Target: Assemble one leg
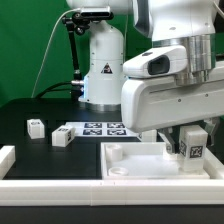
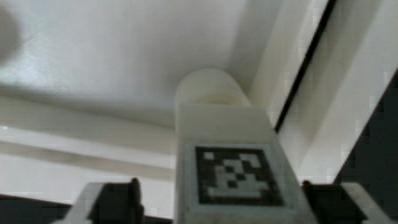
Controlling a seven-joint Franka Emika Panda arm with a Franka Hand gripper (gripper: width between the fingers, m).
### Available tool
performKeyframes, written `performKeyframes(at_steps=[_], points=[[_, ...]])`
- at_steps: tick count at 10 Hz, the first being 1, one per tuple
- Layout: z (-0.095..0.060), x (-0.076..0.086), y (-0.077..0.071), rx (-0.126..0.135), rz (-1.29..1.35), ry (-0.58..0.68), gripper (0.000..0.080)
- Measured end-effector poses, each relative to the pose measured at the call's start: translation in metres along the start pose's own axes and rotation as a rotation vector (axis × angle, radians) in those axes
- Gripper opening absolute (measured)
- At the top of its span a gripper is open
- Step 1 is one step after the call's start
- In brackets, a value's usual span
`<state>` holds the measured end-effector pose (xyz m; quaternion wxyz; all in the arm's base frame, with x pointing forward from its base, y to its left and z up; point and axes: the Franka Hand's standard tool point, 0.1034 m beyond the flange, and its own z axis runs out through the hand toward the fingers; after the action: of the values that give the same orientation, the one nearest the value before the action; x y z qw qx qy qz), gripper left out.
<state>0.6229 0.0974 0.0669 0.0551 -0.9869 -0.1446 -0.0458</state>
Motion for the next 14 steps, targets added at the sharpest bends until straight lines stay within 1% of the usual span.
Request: performKeyframes(at_steps=[1,2,4,5,6,7,9,11,14], points=[[0.000,0.000,0.000,0.000,0.000,0.000,0.0365],[0.000,0.000,0.000,0.001,0.021,0.000,0.0285],[0.000,0.000,0.000,0.001,0.049,0.000,0.0285],[0.000,0.000,-0.001,0.002,0.105,0.000,0.0285],[0.001,0.003,-0.003,-0.003,0.216,0.029,0.0285],[0.001,0.003,-0.006,0.004,0.372,0.062,0.0285],[0.003,0.000,-0.018,0.021,0.667,0.076,0.0287],[0.003,0.001,-0.016,0.035,0.899,0.099,0.0287],[0.004,-0.001,-0.019,0.068,1.242,0.093,0.0287]])
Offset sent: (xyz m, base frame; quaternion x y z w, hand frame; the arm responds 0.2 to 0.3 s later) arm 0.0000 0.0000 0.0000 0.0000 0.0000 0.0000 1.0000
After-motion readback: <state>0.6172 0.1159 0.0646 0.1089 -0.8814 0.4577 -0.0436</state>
